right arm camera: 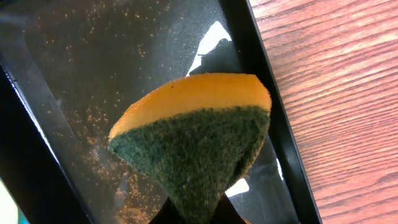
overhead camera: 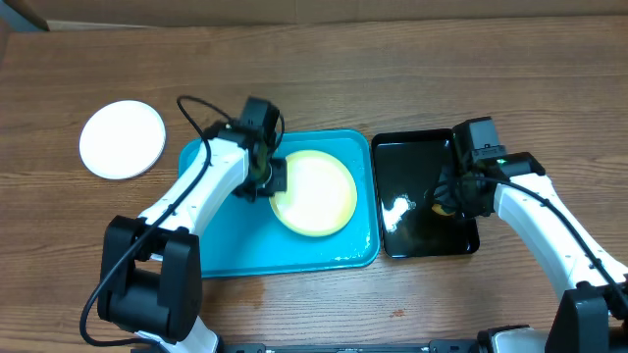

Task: Clean dirty plates on tray and stack at the side
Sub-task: 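Move the sponge back into the black tray with the right gripper, then lift the yellow plate with the left gripper and tilt it over the black tray, then carry the yellow plate left and stack it on the white plates, then open the left gripper and lift it off the plate stack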

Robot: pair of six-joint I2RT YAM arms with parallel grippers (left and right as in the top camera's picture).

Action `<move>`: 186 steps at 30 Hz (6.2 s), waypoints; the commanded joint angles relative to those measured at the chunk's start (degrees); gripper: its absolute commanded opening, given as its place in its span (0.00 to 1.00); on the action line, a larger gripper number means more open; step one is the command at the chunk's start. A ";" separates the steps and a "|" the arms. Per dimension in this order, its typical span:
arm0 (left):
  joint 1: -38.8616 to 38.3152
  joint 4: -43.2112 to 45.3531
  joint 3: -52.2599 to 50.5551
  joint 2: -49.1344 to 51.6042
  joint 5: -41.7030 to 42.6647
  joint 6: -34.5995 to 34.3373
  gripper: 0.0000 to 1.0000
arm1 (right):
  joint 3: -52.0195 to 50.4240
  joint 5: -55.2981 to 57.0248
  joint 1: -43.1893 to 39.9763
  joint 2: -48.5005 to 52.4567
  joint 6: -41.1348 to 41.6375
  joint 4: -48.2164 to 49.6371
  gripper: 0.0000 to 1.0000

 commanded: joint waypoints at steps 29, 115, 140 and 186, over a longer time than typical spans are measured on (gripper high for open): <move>-9.18 4.55 25.14 0.55 -3.48 -1.11 0.04 | -5.14 -15.06 -8.46 -0.46 -6.84 1.33 0.04; -4.94 12.22 25.11 0.57 -2.67 -1.92 0.04 | 11.78 -14.19 -29.24 -0.68 -6.21 -6.10 1.00; 53.59 4.11 23.87 17.40 2.82 -5.40 0.04 | 11.78 -14.16 -29.24 -0.68 -6.21 -6.10 1.00; 34.73 11.32 26.73 18.53 23.30 -0.04 1.00 | 11.78 -14.19 -29.14 -0.68 -6.19 -5.88 1.00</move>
